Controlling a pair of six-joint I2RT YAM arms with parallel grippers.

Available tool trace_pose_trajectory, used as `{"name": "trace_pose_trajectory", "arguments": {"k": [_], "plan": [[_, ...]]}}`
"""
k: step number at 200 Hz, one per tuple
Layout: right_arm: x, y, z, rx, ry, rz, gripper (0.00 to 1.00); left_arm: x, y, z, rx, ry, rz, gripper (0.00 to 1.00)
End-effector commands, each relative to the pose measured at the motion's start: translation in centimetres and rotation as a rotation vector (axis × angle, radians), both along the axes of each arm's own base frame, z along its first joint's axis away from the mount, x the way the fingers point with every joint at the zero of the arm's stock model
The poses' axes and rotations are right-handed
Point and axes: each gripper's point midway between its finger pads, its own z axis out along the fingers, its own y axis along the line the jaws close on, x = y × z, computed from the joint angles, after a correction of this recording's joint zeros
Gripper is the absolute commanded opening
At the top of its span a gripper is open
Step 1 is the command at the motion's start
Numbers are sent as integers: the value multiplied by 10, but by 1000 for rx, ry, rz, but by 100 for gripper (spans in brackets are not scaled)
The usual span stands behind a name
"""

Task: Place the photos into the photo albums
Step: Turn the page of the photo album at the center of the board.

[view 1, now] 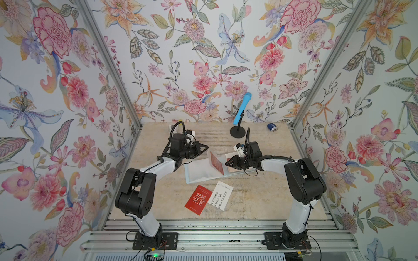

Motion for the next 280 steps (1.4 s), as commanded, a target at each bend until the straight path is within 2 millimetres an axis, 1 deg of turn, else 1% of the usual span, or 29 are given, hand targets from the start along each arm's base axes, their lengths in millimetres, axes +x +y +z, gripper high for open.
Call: {"name": "trace_pose_trajectory", "arguments": {"k": [1, 10, 29, 39, 50, 69, 84, 94, 110, 137, 162, 171, 213, 225, 242, 259, 268, 280], "plan": [[-1, 13, -6, -9, 5, 39, 25, 2, -20, 22, -68, -40, -35, 7], [-1, 14, -9, -14, 9, 37, 25, 4, -25, 23, -80, -44, -37, 7], [1, 11, -13, -17, 22, 22, 24, 5, -36, 19, -98, -35, -50, 7], [2, 5, -13, -17, 27, 6, 24, 5, -45, 20, -111, -39, -61, 7], [4, -2, -8, -12, 18, -16, 24, 5, -54, 21, -119, -39, -77, 7], [7, -15, 5, 14, 6, -51, 24, 7, -67, 24, -132, -44, -90, 7], [9, -25, 19, 65, -5, -86, 24, 8, -75, 25, -143, -45, -85, 12], [10, -33, 27, 81, -15, -114, 24, 8, -81, 27, -152, -49, -85, 13], [10, -49, 32, 78, -26, -161, 24, 5, -95, 28, -167, -54, -91, 16], [7, -79, 36, 75, -34, -246, 24, 3, -118, 29, -194, -57, -104, 20], [0, -102, 44, 69, -53, -297, 24, 7, -136, 23, -189, -57, -110, 23], [-3, -110, 47, 66, -60, -314, 24, 7, -144, 17, -186, -52, -115, 23], [-14, -139, 63, 18, -106, -377, 25, 9, -179, -9, -175, -26, -150, 25], [-16, -145, 67, 1, -117, -390, 25, 9, -188, -10, -174, -30, -171, 28], [-19, -147, 72, -11, -125, -390, 26, 11, -191, -7, -147, -46, -178, 30], [-21, -141, 73, -15, -122, -367, 27, 14, -184, -1, -71, -89, -167, 36], [-23, -134, 71, -17, -114, -340, 27, 15, -177, 4, -28, -118, -158, 37], [-26, -120, 69, -23, -112, -291, 29, 16, -161, 6, 30, -146, -141, 38]]}}
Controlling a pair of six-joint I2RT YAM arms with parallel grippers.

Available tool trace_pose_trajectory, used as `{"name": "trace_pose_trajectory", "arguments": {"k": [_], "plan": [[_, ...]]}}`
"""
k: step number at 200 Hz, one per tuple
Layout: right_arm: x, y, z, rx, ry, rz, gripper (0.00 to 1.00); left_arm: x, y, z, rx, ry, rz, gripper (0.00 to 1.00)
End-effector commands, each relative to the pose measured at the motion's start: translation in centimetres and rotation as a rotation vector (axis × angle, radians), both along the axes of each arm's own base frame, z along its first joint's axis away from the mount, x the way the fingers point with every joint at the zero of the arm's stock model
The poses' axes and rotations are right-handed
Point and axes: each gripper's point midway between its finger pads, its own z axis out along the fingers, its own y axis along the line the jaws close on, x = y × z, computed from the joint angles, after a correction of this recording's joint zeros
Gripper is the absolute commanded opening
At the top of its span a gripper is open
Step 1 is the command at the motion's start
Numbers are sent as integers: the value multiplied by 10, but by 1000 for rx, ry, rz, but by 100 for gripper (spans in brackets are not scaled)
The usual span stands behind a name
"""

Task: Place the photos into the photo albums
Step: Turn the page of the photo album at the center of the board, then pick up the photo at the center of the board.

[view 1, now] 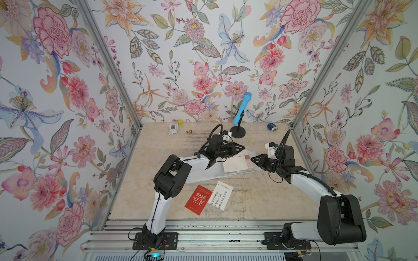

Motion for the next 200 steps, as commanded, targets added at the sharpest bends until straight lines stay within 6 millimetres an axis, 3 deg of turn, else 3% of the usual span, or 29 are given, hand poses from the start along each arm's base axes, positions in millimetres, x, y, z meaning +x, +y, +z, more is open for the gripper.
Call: {"name": "trace_pose_trajectory", "arguments": {"k": [1, 39, 55, 90, 111, 114, 161, 200], "plan": [[-9, 19, -9, -37, 31, 78, 29, 6, 25, 29, 102, -123, 42, 38], [-31, 63, -32, -64, 91, 220, 32, -16, 91, 6, 296, -161, 96, 42], [-43, 75, -44, -72, 122, 268, 33, -36, 114, -11, 365, -149, 97, 46], [-70, 102, -70, -103, 182, 410, 37, -90, 143, -53, 424, -67, 53, 46], [-75, 111, -82, -135, 200, 462, 38, -121, 154, -73, 435, -3, 38, 46], [-74, 111, -83, -137, 202, 465, 39, -124, 154, -62, 416, -22, 42, 46], [-76, 126, -95, -192, 239, 568, 43, -202, 155, -85, 459, 109, -35, 50], [-76, 138, -106, -214, 262, 602, 44, -242, 158, -99, 470, 245, -40, 56]]}}
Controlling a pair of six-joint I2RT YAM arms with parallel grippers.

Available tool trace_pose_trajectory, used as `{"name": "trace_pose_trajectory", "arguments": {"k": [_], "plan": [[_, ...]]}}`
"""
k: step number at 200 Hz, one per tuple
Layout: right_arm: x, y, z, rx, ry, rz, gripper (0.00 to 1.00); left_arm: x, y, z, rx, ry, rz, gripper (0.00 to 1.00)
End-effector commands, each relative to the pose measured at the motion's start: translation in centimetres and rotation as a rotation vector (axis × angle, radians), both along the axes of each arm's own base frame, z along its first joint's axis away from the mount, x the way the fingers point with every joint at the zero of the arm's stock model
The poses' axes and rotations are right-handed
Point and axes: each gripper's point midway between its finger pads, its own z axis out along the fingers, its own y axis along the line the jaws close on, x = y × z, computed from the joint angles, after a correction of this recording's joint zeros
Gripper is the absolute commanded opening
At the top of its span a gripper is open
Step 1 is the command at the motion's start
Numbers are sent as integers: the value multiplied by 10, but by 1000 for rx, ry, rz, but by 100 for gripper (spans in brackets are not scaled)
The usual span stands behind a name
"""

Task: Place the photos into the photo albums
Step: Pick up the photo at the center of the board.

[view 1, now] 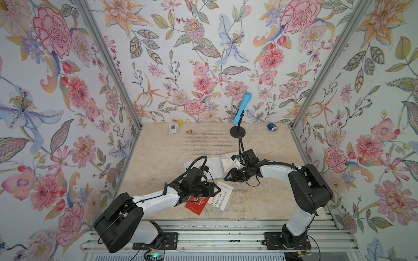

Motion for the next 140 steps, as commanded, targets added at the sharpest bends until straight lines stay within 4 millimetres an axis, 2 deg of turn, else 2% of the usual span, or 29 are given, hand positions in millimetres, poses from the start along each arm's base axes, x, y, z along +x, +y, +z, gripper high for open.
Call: {"name": "trace_pose_trajectory", "arguments": {"k": [1, 24, 34, 69, 115, 140], "plan": [[-8, 3, -10, -34, 27, 48, 44, -21, 11, -20, 38, 124, 65, 56], [-4, 6, -16, -41, 32, 60, 46, -37, 8, -31, 45, 187, 67, 58], [-3, 7, -18, -41, 34, 66, 46, -42, 3, -34, 48, 201, 63, 61], [-6, 10, -27, -43, 68, 100, 47, -59, -14, -46, 35, 275, 39, 62], [-15, 7, -31, -58, 97, 120, 48, -69, 0, -67, 117, 329, 63, 63], [-24, 7, -32, -62, 121, 141, 48, -67, 1, -75, 139, 335, 67, 64]]}}
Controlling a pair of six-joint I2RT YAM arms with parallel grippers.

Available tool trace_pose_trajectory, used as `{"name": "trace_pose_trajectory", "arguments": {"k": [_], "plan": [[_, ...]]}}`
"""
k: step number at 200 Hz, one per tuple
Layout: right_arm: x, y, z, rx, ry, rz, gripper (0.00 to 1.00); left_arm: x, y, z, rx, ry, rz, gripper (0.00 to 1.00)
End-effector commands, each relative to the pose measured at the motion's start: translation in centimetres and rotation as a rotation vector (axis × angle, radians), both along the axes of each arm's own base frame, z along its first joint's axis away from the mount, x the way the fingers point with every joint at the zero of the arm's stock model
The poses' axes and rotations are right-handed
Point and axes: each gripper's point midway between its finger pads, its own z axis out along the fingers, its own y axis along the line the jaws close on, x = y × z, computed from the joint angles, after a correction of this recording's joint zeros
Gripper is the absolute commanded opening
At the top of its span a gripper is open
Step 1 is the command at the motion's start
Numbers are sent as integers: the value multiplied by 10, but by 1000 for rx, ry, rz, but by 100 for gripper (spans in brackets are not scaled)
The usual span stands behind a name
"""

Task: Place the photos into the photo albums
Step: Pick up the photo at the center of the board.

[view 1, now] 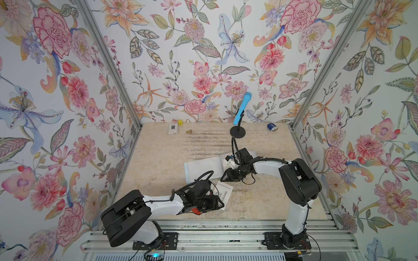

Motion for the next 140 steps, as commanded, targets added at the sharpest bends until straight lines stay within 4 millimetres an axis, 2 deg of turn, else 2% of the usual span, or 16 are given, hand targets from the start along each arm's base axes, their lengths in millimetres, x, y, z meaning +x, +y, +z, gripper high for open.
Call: {"name": "trace_pose_trajectory", "arguments": {"k": [1, 34, 88, 140], "plan": [[-24, -9, -20, -68, 85, 41, 48, -8, 16, -29, 106, 58, 25, 64], [-36, -11, -19, -48, 115, 54, 47, 6, 27, -41, 156, 28, 47, 64], [-32, -22, -7, -36, 105, 6, 47, 18, 52, -52, 233, -1, 57, 64], [-40, -29, 9, 25, 129, -29, 47, 44, 61, -53, 240, -51, 77, 63]]}}
